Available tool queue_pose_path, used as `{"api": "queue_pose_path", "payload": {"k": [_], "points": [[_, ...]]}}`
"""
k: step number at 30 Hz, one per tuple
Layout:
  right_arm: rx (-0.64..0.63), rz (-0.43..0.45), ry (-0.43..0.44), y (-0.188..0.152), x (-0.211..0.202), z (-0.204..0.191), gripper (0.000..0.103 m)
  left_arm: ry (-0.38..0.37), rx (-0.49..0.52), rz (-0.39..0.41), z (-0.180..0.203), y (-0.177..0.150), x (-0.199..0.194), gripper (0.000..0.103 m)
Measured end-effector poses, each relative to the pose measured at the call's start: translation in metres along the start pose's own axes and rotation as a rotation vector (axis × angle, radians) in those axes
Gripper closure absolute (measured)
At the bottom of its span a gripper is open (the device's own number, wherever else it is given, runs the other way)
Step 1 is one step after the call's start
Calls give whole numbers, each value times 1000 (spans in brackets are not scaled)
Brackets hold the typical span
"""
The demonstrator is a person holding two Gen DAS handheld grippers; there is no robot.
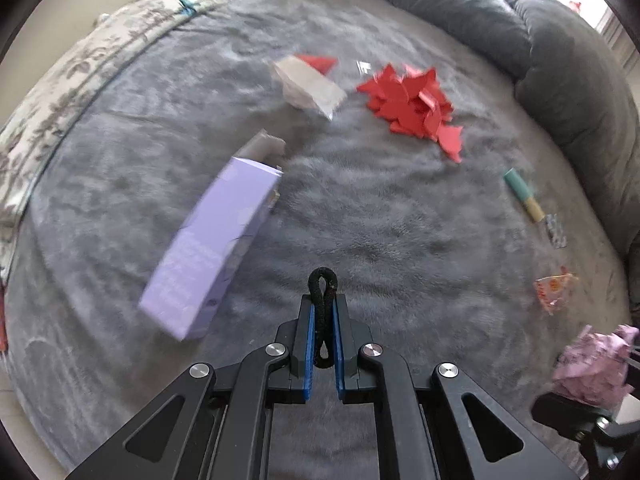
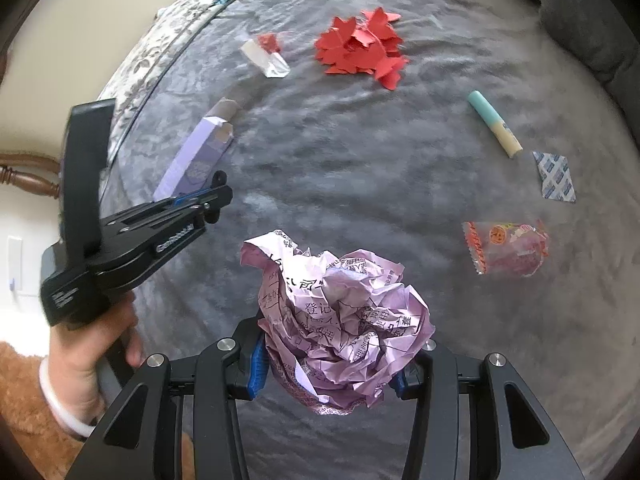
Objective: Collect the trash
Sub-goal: 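Grasp the black hair tie with the left gripper, then carry both items over the pink bin and open both grippers to drop them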
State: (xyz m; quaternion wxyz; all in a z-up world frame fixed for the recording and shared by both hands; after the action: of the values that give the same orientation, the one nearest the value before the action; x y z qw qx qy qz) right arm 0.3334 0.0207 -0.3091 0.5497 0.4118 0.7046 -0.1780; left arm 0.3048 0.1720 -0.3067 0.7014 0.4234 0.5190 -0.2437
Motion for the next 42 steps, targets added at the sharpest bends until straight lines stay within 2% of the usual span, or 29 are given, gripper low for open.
{"api": "queue_pose_path", "payload": {"k": [8, 14, 18, 23, 26, 30, 34, 37, 42], "points": [[-100, 11, 6, -8, -6, -53, 57, 28, -71, 75, -48, -28, -58, 95], [-242, -17, 38, -25, 1, -130, 57, 87, -174, 98, -115, -70, -109, 95], [-374, -54, 76, -44, 12, -196, 58, 118, -294, 113, -169, -110, -142, 95], [-543, -121, 128, -85, 30, -278, 58, 153, -468, 99, -234, -183, -172, 95], [-662, -172, 152, -120, 42, -326, 58, 172, -581, 70, -266, -240, -185, 95], [-812, -268, 178, -174, 68, -385, 58, 228, -725, 4, -301, -334, -195, 95], [-931, -374, 190, -227, 100, -424, 58, 274, -886, -52, -323, -427, -199, 95], [-1002, -450, 198, -266, 126, -446, 58, 300, -989, -69, -330, -478, -200, 95], [-1040, -558, 170, -315, 176, -466, 57, 316, -1064, -79, -336, -522, -194, 95]]}}
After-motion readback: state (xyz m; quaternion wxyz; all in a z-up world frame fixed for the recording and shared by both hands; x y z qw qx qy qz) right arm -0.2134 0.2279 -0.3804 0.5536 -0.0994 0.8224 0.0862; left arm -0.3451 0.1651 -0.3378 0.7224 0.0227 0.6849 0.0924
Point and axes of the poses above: each gripper's, at about its wrist camera, not at the fingertips, and x roughly the way its jaws point, z to its right, y to its top, the point moved 7 cm from there along x, roughly the way its jaws point, and after that the axes turned 2 degrees about -x, right-handed, at the moved point
